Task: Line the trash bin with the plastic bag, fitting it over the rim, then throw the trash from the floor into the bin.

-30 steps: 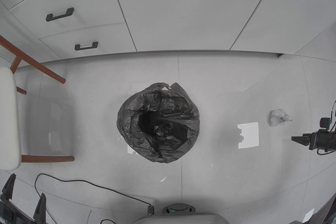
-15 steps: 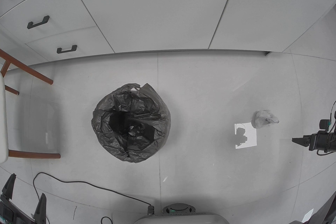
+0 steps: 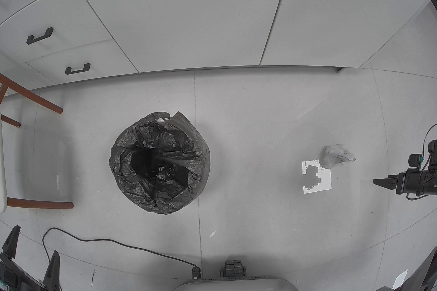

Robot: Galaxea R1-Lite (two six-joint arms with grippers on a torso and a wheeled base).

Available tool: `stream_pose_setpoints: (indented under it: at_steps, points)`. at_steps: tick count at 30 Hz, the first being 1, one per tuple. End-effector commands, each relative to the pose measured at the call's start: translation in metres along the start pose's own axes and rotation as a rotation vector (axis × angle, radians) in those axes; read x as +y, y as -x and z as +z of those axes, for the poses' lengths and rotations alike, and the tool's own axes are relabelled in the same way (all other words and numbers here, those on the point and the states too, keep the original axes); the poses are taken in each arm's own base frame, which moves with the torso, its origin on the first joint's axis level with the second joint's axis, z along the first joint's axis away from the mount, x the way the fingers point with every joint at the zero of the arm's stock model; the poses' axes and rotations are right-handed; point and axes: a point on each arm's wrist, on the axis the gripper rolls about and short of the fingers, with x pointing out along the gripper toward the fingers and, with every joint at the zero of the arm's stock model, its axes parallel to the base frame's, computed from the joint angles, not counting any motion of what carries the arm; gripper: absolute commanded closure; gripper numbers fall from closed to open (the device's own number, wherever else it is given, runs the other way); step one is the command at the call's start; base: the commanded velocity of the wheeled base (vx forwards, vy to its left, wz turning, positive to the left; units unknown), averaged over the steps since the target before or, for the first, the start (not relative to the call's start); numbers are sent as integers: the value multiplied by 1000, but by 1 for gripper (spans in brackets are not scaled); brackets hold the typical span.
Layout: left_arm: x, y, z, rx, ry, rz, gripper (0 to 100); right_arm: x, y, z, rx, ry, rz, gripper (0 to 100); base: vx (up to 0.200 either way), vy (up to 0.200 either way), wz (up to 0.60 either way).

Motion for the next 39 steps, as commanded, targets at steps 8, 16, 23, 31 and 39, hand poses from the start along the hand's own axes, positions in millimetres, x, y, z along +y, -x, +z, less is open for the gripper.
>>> stream_pose_setpoints:
  at_steps: [8,16,23,31,39]
  points:
    - [-1,0,-5,-1,2,1,0,-4,-9,-3,22,-14,14,0,-200,0,0]
    - [-1,0,-5,-1,5,-1,0,-3,-10,-3,25,-13,18,0,0,0,0]
    - [-1,0,-5,-1,0,-1,0,-7,-20,-3,41,-21,31,0,0,0,0]
    - [-1,0,-5,-1,0,-3,0,-12,-24,4,29,-11,26,0,-200,0,0]
    - [-1,0,-5,-1,2,-1,0,-31,-47,21,34,-77,-68,0,-25,0,0]
